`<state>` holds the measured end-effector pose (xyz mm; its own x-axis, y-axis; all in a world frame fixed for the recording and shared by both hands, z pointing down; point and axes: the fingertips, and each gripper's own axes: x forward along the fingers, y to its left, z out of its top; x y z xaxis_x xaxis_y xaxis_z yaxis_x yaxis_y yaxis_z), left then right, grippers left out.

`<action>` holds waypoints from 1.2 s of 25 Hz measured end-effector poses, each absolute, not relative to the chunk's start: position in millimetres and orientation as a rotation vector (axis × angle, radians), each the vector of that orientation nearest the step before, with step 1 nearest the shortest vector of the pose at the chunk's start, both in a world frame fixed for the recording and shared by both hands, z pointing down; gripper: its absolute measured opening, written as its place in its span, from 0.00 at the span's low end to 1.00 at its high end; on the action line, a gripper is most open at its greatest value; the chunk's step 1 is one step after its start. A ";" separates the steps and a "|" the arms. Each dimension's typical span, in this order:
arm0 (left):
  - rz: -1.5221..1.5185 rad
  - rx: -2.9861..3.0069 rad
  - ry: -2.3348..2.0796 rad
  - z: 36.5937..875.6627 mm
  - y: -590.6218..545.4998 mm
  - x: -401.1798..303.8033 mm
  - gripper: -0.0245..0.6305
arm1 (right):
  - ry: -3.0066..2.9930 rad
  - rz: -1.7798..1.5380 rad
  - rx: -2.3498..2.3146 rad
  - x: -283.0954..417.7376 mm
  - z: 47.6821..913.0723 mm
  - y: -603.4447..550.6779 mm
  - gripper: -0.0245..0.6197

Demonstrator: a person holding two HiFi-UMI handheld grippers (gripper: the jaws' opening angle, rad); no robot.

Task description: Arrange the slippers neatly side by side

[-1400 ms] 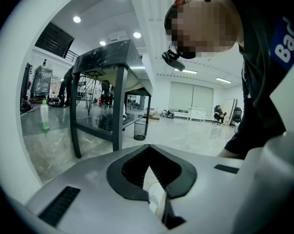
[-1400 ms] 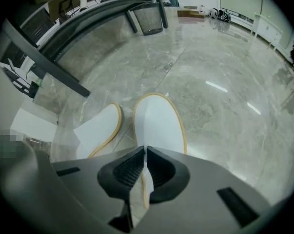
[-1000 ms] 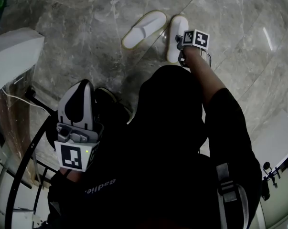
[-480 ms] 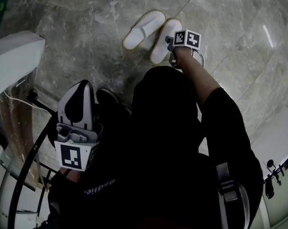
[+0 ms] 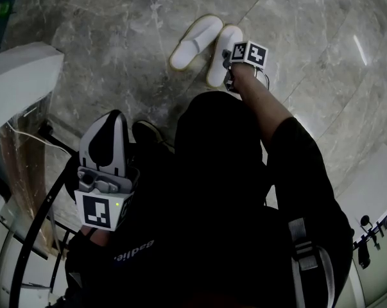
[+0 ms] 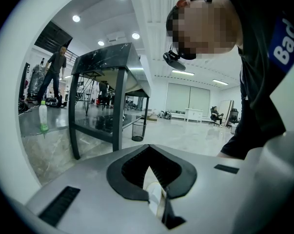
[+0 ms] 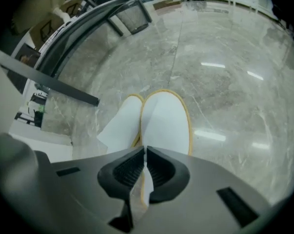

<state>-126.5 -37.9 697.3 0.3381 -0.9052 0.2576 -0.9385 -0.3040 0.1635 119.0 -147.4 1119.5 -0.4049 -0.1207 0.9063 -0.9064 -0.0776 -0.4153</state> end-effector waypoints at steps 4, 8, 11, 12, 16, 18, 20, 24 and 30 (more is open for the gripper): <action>0.172 2.322 -1.663 694.5 -37.0 -132.0 0.02 | -1.501 1.716 1.174 105.0 1126.0 -136.2 0.06; 0.181 2.319 -1.668 696.4 -37.1 -136.3 0.02 | -1.536 1.736 1.183 88.1 1125.0 -141.3 0.06; 0.179 2.317 -1.662 697.9 -37.9 -138.8 0.02 | -1.559 1.626 1.163 88.0 1125.2 -146.0 0.06; 0.175 2.316 -1.660 698.1 -38.6 -139.7 0.02 | -1.564 1.593 1.155 89.0 1124.8 -147.2 0.06; 0.153 2.324 -1.642 697.5 -41.4 -139.6 0.02 | -1.581 1.513 1.152 95.5 1122.5 -153.4 0.06; 0.150 2.324 -1.638 697.6 -42.0 -139.4 0.02 | -1.580 1.515 1.153 95.9 1122.1 -154.4 0.06; 0.147 2.321 -1.637 698.6 -42.9 -139.6 0.02 | -1.588 1.513 1.148 94.1 1122.3 -155.5 0.06; 0.132 2.322 -1.629 699.7 -46.8 -139.8 0.02 | -1.615 1.496 1.131 91.3 1119.9 -159.0 0.07; 0.096 2.359 -1.605 695.3 -52.7 -135.0 0.02 | -1.627 1.526 1.124 96.2 1112.3 -158.3 0.23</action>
<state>-135.0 -52.7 695.3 0.3786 -0.9006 0.2136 -0.9197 -0.3400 0.1964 96.2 -158.3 1112.3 -0.4353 -0.1609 0.8858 -0.8943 -0.0362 -0.4461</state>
